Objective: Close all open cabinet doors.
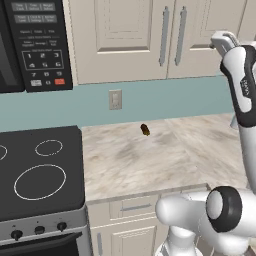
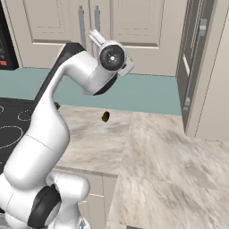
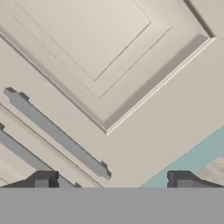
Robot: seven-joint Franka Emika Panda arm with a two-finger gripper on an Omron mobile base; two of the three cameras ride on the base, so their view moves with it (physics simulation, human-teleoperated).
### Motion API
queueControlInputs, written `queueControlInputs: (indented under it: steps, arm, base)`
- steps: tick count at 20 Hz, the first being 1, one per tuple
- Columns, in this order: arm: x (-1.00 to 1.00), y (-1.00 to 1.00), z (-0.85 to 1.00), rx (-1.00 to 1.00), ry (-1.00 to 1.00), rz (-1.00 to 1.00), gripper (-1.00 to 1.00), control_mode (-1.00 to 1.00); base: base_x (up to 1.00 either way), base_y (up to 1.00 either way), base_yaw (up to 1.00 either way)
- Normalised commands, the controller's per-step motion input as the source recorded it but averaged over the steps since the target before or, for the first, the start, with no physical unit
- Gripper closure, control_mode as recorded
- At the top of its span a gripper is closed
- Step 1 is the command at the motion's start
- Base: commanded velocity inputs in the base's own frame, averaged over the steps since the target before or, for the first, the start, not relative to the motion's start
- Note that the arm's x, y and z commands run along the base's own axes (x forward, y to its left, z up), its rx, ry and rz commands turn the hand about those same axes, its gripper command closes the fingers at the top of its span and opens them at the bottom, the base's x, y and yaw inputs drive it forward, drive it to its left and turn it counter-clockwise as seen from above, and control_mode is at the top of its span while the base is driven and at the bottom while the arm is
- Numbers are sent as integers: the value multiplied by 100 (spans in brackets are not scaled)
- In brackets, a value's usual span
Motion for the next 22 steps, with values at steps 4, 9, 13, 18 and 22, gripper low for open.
queueControlInputs:
  steps: [4,9,13,18,22]
  arm:
    - [-91,22,16,0,0,0,-100,-100]
    - [-87,34,19,0,0,0,-100,-100]
    - [-97,28,34,0,2,0,-100,-100]
    - [-92,31,34,-4,15,0,-100,-100]
    - [-71,50,6,-14,20,0,-100,-100]
  base:
    - [0,0,0]
    - [0,0,0]
    - [0,0,0]
    - [0,0,0]
    - [0,0,0]
